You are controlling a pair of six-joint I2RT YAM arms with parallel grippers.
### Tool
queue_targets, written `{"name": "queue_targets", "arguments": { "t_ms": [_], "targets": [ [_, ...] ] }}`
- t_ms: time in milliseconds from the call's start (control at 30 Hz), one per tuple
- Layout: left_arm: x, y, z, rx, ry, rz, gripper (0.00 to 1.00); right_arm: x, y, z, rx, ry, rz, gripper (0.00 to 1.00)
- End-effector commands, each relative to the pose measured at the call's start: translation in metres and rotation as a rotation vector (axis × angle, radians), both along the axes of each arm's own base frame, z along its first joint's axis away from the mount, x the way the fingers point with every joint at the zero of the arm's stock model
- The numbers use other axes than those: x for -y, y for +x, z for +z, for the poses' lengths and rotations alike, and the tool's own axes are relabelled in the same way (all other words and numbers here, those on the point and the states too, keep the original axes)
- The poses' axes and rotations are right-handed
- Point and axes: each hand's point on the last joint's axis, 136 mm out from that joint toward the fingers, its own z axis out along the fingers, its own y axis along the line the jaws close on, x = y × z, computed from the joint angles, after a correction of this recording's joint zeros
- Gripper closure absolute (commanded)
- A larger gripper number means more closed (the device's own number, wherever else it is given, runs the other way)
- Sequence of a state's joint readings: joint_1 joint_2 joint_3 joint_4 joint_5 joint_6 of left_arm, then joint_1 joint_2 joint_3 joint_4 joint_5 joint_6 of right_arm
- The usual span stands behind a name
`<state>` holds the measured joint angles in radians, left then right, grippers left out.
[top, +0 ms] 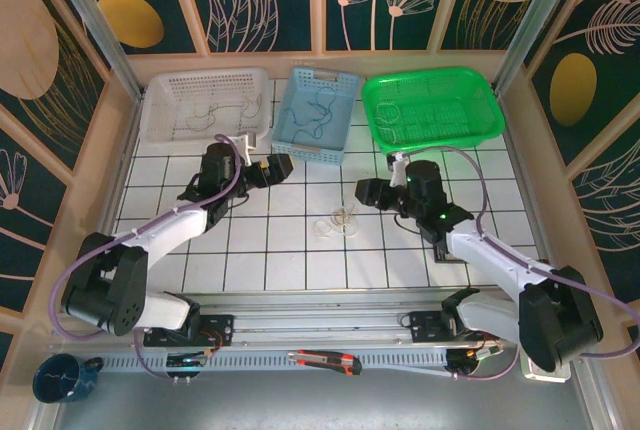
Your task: Untangle the cables
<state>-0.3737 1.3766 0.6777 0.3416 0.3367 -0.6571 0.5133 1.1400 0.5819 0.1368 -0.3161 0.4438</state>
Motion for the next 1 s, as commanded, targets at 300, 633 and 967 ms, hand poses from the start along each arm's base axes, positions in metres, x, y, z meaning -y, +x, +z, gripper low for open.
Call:
{"name": "queue_targets", "arguments": {
  "t_ms": [300, 633, 967],
  "targets": [
    [-0.022, 0.005, 0.015, 0.039, -0.013, 0.132, 0.01, -0.082, -0.053, -0.042, -0.044, -0.248, 0.226, 0.58],
    [-0.056, 0.023, 0.035, 0.063, -0.074, 0.208, 0.01, -0.112, -0.056, -0.078, -0.058, -0.517, 0.246, 0.56],
    [-0.060, 0.025, 0.037, 0.067, -0.073, 0.214, 0.01, -0.114, -0.053, -0.105, -0.078, -0.687, 0.192, 0.60]
  ]
}}
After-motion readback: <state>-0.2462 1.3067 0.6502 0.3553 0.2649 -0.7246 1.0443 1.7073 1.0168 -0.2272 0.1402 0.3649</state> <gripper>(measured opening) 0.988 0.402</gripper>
